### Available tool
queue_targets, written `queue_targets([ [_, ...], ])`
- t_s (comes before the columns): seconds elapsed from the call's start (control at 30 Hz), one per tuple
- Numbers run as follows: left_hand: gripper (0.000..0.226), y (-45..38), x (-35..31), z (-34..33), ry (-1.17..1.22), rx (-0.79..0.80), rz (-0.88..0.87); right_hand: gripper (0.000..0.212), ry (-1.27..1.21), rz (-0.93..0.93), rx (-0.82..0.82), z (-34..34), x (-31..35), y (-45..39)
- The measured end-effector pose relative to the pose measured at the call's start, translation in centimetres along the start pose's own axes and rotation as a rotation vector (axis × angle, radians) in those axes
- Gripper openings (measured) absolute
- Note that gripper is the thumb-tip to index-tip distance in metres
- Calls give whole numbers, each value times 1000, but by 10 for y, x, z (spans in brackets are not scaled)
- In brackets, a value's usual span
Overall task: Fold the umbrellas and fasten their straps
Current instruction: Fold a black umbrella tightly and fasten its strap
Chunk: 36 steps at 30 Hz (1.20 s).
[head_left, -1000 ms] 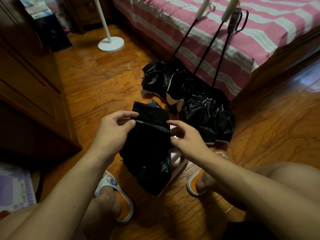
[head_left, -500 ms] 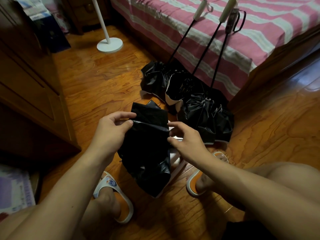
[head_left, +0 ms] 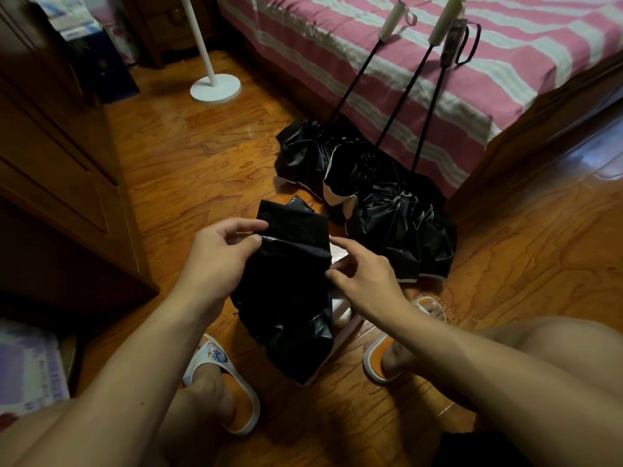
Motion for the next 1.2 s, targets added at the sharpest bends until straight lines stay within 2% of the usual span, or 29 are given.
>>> queue_targets([
  [0.2, 26, -1, 2, 1, 13, -2, 2, 86, -122, 27, 28, -7, 6, 1],
  [0.27, 26, -1, 1, 0, -2, 5, -11, 80, -252, 3, 39, -6, 3, -2],
  [0.37, 26, 0, -2, -3, -32, 33, -28, 59, -381, -12, 82, -6, 4, -5],
  [0.47, 26, 0, -5, -2, -22, 37, -43, 37, -444, -55, 25, 1, 7, -7],
  [0.57, 23, 0, -15, -1, -44, 0, -127, 29, -345, -96, -61, 10, 0, -11],
  [0.7, 33, 0, -13, -8, -63, 46, -166, 35, -153, -88, -41, 8, -2, -24],
  [0.8, 41, -11, -17, -14, -126, 47, -209, 13, 3, -50, -94, 11, 4, -43],
  [0.87, 41, -23, -24, -12, -170, 8, -258, 2, -29, -92, -146, 15, 3, -56],
  [0.93, 45, -39, -22, -8, -245, -18, -268, 4, -112, -150, -162, 14, -1, -68],
  [1.07, 54, -70, 6, -11, -347, 97, -134, 3, -187, -196, -158, 8, -1, -82],
  [1.13, 53, -82, 9, -12, -288, 124, -102, 6, -222, -183, -150, 5, 3, -85],
  [1.2, 40, -91, 6, -13, -202, 142, -96, 12, -243, -174, -124, 4, 4, -87],
])
Point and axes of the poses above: each hand's wrist, its own y-axis away from the middle knuckle, its own z-axis out of the back of the hand, x = y × z, the point moved 10 cm from there along -y, towards the middle knuckle, and after that the axes turned 11 degrees about y, right-handed, at the moved point
